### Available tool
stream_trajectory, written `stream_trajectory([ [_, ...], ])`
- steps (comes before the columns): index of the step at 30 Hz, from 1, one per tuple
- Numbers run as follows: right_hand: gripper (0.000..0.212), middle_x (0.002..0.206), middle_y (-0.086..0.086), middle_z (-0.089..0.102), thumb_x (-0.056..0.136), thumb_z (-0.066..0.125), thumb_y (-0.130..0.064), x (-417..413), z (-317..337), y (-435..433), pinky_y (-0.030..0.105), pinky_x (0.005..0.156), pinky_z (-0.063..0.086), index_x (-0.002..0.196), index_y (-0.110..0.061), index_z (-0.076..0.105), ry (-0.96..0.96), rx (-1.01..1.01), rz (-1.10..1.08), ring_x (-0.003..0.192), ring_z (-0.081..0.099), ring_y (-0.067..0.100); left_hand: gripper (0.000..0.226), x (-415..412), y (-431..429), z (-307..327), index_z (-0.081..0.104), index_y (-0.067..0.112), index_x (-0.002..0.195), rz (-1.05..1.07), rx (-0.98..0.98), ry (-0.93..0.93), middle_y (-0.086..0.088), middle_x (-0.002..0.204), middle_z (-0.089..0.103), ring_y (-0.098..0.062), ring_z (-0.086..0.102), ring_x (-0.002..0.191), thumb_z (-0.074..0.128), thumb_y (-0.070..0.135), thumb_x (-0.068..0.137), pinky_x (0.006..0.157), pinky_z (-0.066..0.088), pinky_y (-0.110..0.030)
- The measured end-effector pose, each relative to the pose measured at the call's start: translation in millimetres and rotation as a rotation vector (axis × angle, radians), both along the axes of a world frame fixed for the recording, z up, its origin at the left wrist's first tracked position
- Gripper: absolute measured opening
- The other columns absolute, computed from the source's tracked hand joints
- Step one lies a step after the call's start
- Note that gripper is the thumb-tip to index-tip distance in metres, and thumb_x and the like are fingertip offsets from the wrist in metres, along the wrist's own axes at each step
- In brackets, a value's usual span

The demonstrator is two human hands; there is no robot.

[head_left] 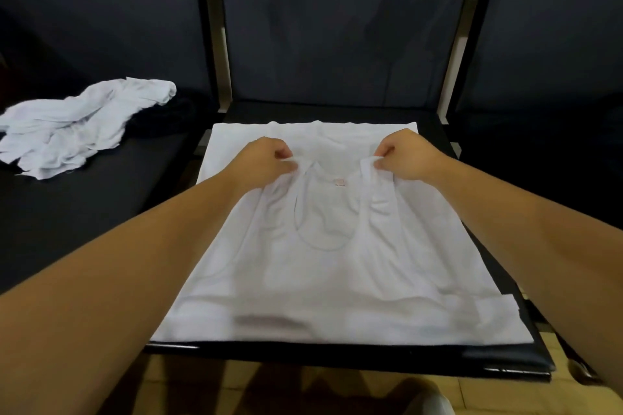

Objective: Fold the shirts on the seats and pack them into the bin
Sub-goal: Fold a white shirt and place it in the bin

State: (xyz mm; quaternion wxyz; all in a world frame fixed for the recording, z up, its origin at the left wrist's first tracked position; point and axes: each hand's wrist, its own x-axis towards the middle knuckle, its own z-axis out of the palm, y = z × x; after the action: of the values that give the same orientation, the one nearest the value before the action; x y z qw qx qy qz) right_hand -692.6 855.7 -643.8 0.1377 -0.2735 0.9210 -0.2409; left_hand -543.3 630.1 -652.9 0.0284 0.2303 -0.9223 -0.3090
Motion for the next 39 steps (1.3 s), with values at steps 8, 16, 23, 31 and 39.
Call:
stream_trajectory([
  [8, 0.008, 0.098, 0.006, 0.072, 0.091, 0.074, -0.014, -2, 43, -27, 0.027, 0.076, 0.059, 0.098, -0.013, 0.074, -0.134, -0.195, 0.039, 0.089, 0.068, 0.018, 0.019, 31, -28, 34, 0.067, 0.007, 0.105, 0.224, 0.363, 0.175, -0.002, 0.103, 0.066, -0.019, 0.065, 0.097, 0.068, 0.024, 0.095, 0.085, 0.057, -0.033],
  [16, 0.009, 0.091, 0.003, 0.068, 0.087, 0.075, -0.012, -9, -4, -34, 0.023, 0.063, 0.050, 0.095, -0.008, 0.075, -0.015, -0.038, 0.021, 0.085, 0.064, 0.020, 0.010, 22, -26, 9, 0.063, 0.019, 0.099, 0.097, -0.052, -0.038, 0.000, 0.106, 0.064, -0.019, 0.060, 0.099, 0.066, 0.028, 0.096, 0.080, 0.044, -0.028],
  [23, 0.025, 0.125, 0.007, 0.065, 0.094, 0.065, -0.013, -50, -3, -25, 0.033, 0.084, 0.052, 0.119, -0.012, 0.067, 0.134, -0.046, -0.073, 0.107, 0.065, 0.028, 0.027, -5, -67, 15, 0.066, 0.012, 0.124, 0.147, -0.174, 0.038, -0.010, 0.128, 0.063, -0.030, 0.060, 0.113, 0.055, 0.020, 0.100, 0.091, 0.048, -0.033],
  [31, 0.047, 0.142, 0.011, 0.049, 0.097, 0.064, -0.035, -98, -17, -18, 0.042, 0.108, 0.043, 0.139, -0.017, 0.055, 0.221, 0.171, 0.011, 0.126, 0.050, 0.031, 0.050, -41, -106, -2, 0.048, 0.014, 0.146, 0.031, -0.346, -0.207, -0.014, 0.153, 0.040, -0.034, 0.041, 0.138, 0.059, 0.031, 0.100, 0.111, 0.039, -0.042],
  [39, 0.040, 0.088, 0.008, 0.057, 0.093, 0.066, -0.046, -121, -4, -17, 0.030, 0.062, 0.039, 0.087, -0.007, 0.060, 0.170, 0.331, 0.052, 0.071, 0.050, 0.018, 0.036, -53, -122, 7, 0.061, 0.009, 0.113, -0.002, -0.439, -0.297, -0.013, 0.121, 0.059, -0.034, 0.055, 0.113, 0.056, 0.043, 0.100, 0.105, 0.042, -0.050],
])
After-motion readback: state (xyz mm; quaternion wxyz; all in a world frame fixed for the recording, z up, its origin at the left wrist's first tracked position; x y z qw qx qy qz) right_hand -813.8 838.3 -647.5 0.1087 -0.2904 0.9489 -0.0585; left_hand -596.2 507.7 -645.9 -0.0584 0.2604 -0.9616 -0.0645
